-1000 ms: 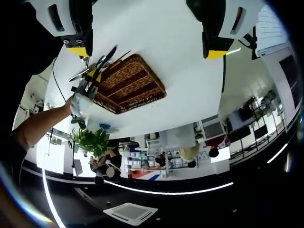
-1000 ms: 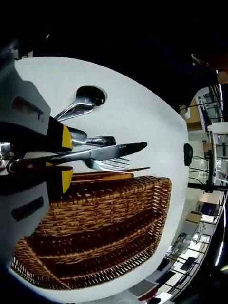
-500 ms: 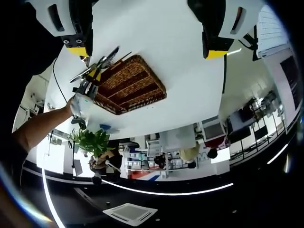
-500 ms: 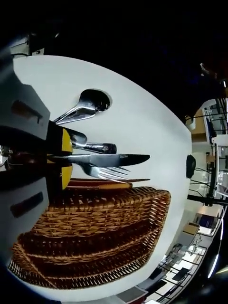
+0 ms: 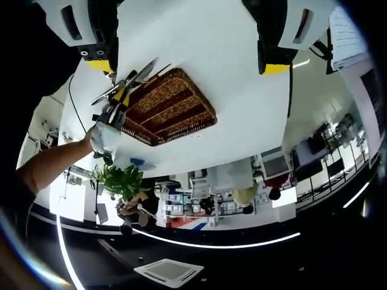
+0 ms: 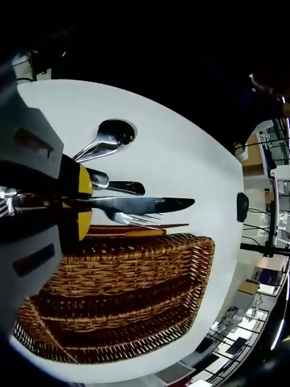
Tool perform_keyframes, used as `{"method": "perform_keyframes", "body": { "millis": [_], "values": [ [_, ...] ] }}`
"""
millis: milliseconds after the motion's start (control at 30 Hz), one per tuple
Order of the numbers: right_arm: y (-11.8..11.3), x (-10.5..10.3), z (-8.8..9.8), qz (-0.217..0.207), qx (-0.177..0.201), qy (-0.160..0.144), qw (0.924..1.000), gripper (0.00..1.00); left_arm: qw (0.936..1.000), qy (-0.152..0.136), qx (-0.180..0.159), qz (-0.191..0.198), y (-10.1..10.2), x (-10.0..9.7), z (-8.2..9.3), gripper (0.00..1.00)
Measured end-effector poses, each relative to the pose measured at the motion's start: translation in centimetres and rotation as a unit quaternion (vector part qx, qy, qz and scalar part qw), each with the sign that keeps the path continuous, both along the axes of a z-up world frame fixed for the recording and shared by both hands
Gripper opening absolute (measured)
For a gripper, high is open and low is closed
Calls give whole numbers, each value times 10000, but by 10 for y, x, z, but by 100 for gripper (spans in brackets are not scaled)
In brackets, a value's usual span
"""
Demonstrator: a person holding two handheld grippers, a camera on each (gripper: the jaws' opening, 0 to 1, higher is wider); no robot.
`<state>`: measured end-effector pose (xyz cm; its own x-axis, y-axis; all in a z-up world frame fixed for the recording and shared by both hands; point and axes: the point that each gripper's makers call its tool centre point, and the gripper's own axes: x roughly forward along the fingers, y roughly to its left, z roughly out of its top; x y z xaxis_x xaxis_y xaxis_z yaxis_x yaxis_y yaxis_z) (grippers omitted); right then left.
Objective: Arrange the knives, forks, and spoons in their matching storage slots by inserting each utensil handle-first until every utensil is classified and aligned in the correct compartment
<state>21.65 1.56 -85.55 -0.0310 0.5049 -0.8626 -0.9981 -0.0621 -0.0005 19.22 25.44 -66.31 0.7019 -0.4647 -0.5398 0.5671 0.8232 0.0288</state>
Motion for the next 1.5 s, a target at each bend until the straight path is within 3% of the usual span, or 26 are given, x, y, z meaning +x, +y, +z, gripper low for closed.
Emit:
{"method": "perform_keyframes", "body": {
  "millis": [833, 1500],
  "values": [
    [-12, 4, 34, -344, -232, -202, 9989, 3, 9991, -68, -132, -388, -23, 15, 1, 100],
    [-20, 11, 65, -321, -483, -545, 9968, 2, 9986, -151, -205, -465, -21, 19, 3, 100]
  ]
}}
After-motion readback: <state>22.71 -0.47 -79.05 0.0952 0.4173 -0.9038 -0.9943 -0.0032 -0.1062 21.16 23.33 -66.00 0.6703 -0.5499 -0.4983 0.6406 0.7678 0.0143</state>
